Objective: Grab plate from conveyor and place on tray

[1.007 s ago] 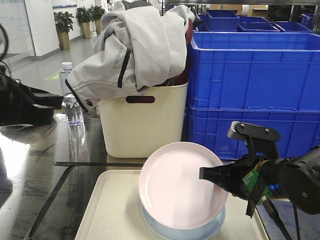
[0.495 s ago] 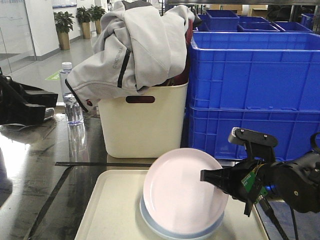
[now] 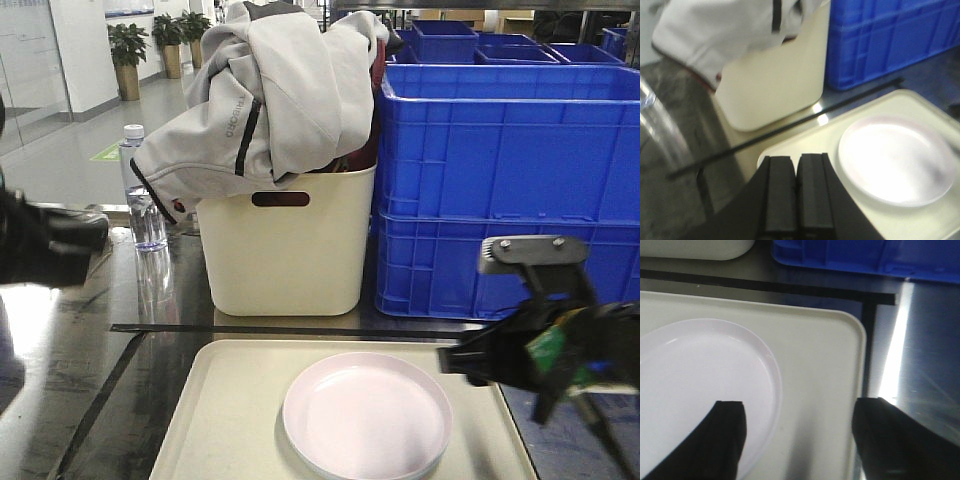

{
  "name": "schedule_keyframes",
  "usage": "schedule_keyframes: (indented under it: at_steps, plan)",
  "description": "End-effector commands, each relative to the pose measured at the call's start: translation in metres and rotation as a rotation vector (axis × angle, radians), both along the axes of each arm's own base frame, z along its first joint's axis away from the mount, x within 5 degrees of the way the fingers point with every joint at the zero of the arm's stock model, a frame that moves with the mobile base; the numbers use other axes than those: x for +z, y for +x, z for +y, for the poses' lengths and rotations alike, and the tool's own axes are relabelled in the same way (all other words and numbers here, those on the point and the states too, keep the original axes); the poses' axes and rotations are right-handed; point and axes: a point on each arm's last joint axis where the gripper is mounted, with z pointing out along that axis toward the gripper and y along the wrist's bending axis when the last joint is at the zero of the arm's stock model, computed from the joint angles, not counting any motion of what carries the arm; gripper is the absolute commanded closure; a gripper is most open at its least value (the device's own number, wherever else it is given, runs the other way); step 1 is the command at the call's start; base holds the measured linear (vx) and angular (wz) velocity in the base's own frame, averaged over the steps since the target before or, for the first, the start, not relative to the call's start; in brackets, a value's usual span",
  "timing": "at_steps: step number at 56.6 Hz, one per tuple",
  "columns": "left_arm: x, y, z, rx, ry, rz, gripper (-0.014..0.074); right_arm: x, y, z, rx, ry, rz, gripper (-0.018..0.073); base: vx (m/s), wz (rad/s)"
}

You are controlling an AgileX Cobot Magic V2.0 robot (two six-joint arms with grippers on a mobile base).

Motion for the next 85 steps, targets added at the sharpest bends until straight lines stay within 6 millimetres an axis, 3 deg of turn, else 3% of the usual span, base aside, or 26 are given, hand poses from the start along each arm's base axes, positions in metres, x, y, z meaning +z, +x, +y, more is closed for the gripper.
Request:
schedule_keyframes:
  at_steps: [1,8,16,27,35,77,85]
  plan:
    - [0.001,-0.010,0.008,0.067,-0.011,-0.054,0.0596,0.045,-0.028,-0.017,0.010,-0.089,-0.128,0.0250,0.00,0.00]
    - [-0.033,-0.026,0.016,0.120,0.008,-0.018,0.0596,0.064,-0.073,-0.036,-0.016,-0.095,-0.187,0.0577,0.00,0.00]
    - [-0.077,-0.056,0.025,0.157,-0.034,-0.019,0.0596,0.062,-0.124,-0.051,0.012,-0.047,-0.331,0.0575,0.00,0.00]
    - [-0.127,-0.100,0.037,0.186,-0.083,-0.055,0.0596,0.024,-0.175,-0.065,0.045,-0.005,-0.440,0.0571,0.00,0.00]
    - [-0.143,-0.115,0.040,0.186,-0.084,-0.063,0.0596,0.007,-0.181,-0.068,0.047,-0.014,-0.414,0.0569,0.00,0.00]
    - [-0.143,-0.120,0.041,0.184,-0.086,-0.072,0.0596,0.007,-0.181,-0.067,0.046,-0.005,-0.420,0.0569,0.00,0.00]
    - [-0.154,-0.130,0.048,0.203,-0.076,-0.210,0.0596,0.007,-0.181,-0.067,0.046,-0.005,-0.419,0.0569,0.00,0.00]
